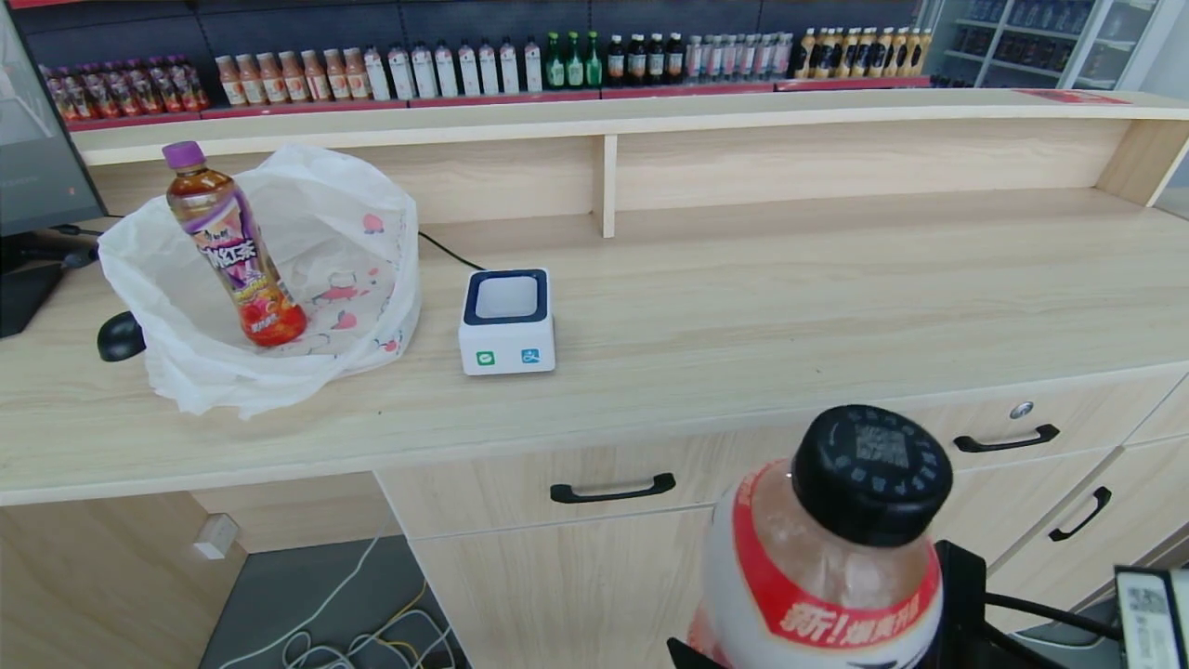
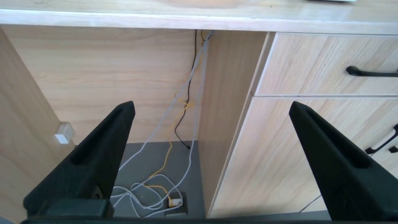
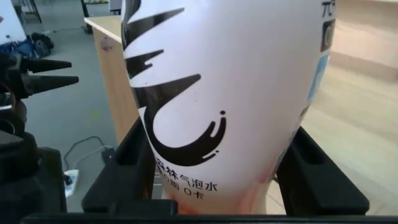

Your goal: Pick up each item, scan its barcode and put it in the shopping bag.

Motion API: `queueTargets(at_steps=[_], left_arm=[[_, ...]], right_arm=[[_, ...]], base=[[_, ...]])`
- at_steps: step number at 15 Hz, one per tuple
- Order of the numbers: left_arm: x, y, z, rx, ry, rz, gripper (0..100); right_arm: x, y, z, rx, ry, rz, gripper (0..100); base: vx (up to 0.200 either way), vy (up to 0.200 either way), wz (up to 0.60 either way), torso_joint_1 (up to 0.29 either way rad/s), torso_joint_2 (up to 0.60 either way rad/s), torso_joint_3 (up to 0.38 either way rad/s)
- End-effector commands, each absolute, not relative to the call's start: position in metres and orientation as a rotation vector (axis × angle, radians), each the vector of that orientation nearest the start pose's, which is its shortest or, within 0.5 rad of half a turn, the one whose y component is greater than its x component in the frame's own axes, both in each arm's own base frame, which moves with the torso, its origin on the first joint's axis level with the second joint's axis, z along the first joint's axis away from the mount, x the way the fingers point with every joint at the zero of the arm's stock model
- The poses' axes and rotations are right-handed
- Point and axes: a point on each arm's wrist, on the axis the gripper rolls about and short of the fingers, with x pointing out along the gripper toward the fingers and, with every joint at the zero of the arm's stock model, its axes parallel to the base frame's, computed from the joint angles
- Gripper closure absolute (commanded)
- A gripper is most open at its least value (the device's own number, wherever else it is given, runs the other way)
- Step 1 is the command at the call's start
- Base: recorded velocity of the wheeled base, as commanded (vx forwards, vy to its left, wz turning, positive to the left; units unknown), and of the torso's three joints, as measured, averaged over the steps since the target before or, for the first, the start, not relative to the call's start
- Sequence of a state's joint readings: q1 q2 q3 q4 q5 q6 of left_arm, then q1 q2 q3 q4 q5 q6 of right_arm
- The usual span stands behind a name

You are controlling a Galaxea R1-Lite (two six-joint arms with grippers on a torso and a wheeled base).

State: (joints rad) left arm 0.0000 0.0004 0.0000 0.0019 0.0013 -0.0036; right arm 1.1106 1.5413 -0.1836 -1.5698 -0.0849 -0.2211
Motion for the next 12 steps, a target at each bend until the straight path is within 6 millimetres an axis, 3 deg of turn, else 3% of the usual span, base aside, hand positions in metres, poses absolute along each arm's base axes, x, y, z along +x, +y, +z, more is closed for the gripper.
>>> queueTargets(at_steps=[1,6,11,12], left_arm=[[-0.023,0.0,0.075,0.002,0.002,0.0,0],[-0.023,0.0,0.075,0.006,0.002,0.0,0],[-0.023,0.0,0.075,0.002,0.002,0.002,0],[-0.023,0.0,0.075,0.002,0.002,0.002,0]], right_arm=[[0.097,0.156,0.164,0.006,-0.234,0.897,100],[0.146,0.114,0.169,0.025,-0.234,0.553,100],[0.182,0.108,0.182,-0.002,-0.289,0.413,100],[0.197,0.108,0.189,0.0,-0.322,0.378,100]], base=[[0.0,0.0,0.0,0.0,0.0,0.0],[0.0,0.0,0.0,0.0,0.0,0.0],[0.0,0.0,0.0,0.0,0.0,0.0],[0.0,0.0,0.0,0.0,0.0,0.0]])
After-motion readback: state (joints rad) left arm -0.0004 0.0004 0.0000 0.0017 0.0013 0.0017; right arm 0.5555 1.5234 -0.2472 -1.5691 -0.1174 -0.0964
